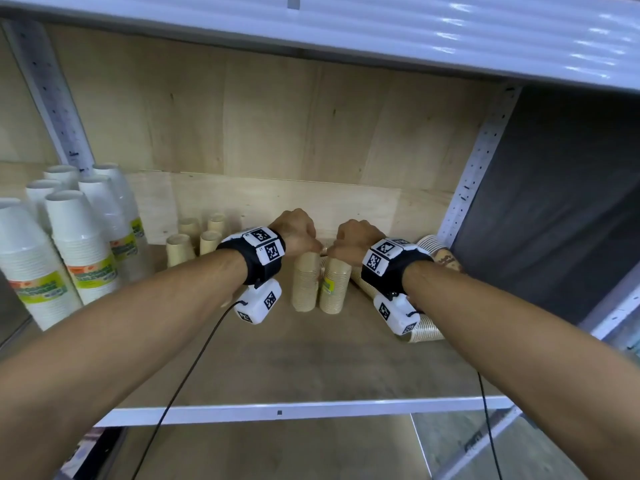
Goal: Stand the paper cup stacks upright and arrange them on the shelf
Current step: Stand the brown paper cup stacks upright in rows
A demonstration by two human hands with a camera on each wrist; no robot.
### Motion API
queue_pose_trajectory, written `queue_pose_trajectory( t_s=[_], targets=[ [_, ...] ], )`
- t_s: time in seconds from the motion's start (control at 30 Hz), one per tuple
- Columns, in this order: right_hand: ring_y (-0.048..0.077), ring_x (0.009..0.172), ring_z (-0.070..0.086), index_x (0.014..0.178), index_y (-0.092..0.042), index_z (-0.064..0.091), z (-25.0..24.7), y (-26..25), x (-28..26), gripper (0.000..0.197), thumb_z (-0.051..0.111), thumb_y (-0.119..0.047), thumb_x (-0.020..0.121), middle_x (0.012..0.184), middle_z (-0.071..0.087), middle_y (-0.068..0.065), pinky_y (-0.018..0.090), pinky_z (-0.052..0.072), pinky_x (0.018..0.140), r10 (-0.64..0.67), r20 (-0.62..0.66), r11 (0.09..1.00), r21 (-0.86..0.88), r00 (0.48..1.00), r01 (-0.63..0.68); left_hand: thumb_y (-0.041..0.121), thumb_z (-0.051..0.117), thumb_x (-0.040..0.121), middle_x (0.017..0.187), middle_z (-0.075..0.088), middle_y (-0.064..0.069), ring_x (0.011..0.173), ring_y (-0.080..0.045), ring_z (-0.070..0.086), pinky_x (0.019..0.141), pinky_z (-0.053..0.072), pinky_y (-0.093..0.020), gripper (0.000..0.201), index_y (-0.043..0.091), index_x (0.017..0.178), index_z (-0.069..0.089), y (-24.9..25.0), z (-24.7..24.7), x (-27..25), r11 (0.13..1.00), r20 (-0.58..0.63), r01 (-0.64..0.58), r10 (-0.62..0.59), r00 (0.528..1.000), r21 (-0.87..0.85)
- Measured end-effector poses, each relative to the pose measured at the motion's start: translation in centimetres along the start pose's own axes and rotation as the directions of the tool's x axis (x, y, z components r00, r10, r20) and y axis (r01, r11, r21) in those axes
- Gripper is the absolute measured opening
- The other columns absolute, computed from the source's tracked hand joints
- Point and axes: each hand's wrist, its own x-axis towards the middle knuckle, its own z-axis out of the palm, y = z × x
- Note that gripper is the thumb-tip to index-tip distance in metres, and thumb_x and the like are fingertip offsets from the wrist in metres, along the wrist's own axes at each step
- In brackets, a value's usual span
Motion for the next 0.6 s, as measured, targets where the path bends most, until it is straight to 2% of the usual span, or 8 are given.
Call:
queue_pose_trajectory(
  t_s=[0.07, 0.13, 0.27, 0.33, 0.4, 0.5, 0.57, 0.6],
  targets=[
    [0.021, 0.088, 0.062, 0.106, -0.011, 0.067, 0.09, -0.04, 0.05, 0.041, 0.066, -0.041, 0.079, 0.103, 0.066, 0.006, 0.025, 0.045, 0.064, -0.008, 0.006, 1.0, -0.016, 1.0, 0.008, 0.026, 0.074, 0.081, 0.105, 0.065, -0.002, 0.086, -0.017, 0.06, 0.068, 0.049, -0.025, 0.033, 0.011, 0.11, 0.072, 0.14, 0.0, -0.04, 1.0, 0.009, -0.006, 0.006, 1.0, -0.009],
    [0.021, 0.086, 0.059, 0.108, -0.014, 0.064, 0.22, 0.03, 0.14, 0.044, 0.064, -0.045, 0.077, 0.103, 0.063, 0.005, 0.026, 0.045, 0.065, 0.012, 0.004, 1.0, -0.007, 1.0, -0.011, 0.028, 0.074, 0.081, 0.112, 0.06, -0.001, 0.092, -0.016, 0.056, 0.072, 0.045, -0.023, 0.04, 0.014, 0.117, 0.068, 0.19, -0.01, 0.08, 1.0, -0.006, -0.01, 0.01, 1.0, -0.018],
    [0.022, 0.084, 0.059, 0.095, -0.018, 0.059, 0.69, 0.0, 0.39, 0.044, 0.061, -0.055, 0.072, 0.098, 0.062, 0.004, 0.026, 0.043, 0.063, 0.054, -0.04, 0.999, 0.002, 0.998, -0.054, 0.035, 0.076, 0.08, 0.106, 0.06, -0.002, 0.087, -0.019, 0.062, 0.069, 0.05, -0.025, 0.039, 0.009, 0.108, 0.069, 0.15, 0.0, 0.21, 0.998, -0.017, 0.031, -0.032, 0.999, -0.048],
    [0.022, 0.082, 0.059, 0.088, -0.018, 0.056, 0.85, -0.06, 0.46, 0.04, 0.063, -0.054, 0.072, 0.098, 0.063, 0.005, 0.026, 0.042, 0.062, 0.064, -0.046, 0.998, 0.006, 0.997, -0.064, 0.032, 0.078, 0.08, 0.107, 0.064, -0.005, 0.083, -0.019, 0.064, 0.066, 0.052, -0.025, 0.035, 0.008, 0.105, 0.071, 0.03, 0.07, 0.35, 0.999, 0.0, 0.027, -0.027, 1.0, -0.044],
    [0.022, 0.079, 0.058, 0.084, -0.018, 0.054, 0.83, -0.07, 0.46, 0.039, 0.064, -0.053, 0.072, 0.096, 0.063, 0.006, 0.025, 0.042, 0.061, 0.05, -0.016, 0.999, 0.001, 0.999, -0.05, 0.027, 0.076, 0.081, 0.112, 0.066, -0.006, 0.088, -0.018, 0.061, 0.07, 0.048, -0.024, 0.032, 0.01, 0.108, 0.072, 0.06, 0.11, 0.29, 1.0, 0.008, 0.006, -0.006, 1.0, -0.023],
    [0.022, 0.08, 0.057, 0.09, -0.018, 0.057, 0.73, -0.01, 0.43, 0.039, 0.063, -0.052, 0.073, 0.095, 0.061, 0.005, 0.024, 0.041, 0.06, 0.023, 0.022, 1.0, -0.002, 1.0, -0.023, 0.022, 0.073, 0.083, 0.121, 0.064, -0.003, 0.101, -0.017, 0.058, 0.079, 0.046, -0.024, 0.035, 0.012, 0.116, 0.071, 0.25, 0.1, 0.29, 0.999, 0.015, -0.033, 0.033, 0.999, -0.001],
    [0.022, 0.082, 0.056, 0.098, -0.018, 0.059, 0.65, 0.11, 0.42, 0.043, 0.063, -0.053, 0.073, 0.093, 0.057, 0.002, 0.024, 0.041, 0.061, 0.035, 0.0, 0.999, 0.011, 0.999, -0.035, 0.026, 0.073, 0.082, 0.115, 0.064, -0.001, 0.097, -0.017, 0.059, 0.077, 0.047, -0.024, 0.037, 0.012, 0.116, 0.07, 0.43, 0.05, 0.23, 1.0, -0.001, -0.02, 0.02, 1.0, -0.001],
    [0.022, 0.081, 0.056, 0.095, -0.017, 0.059, 0.58, 0.17, 0.39, 0.043, 0.064, -0.054, 0.074, 0.089, 0.055, 0.002, 0.023, 0.039, 0.058, 0.043, -0.015, 0.999, 0.014, 0.999, -0.043, 0.028, 0.074, 0.081, 0.11, 0.064, -0.002, 0.093, -0.018, 0.06, 0.074, 0.049, -0.025, 0.037, 0.011, 0.113, 0.071, 0.45, 0.03, 0.2, 1.0, -0.012, -0.001, 0.001, 1.0, -0.008]
  ],
)
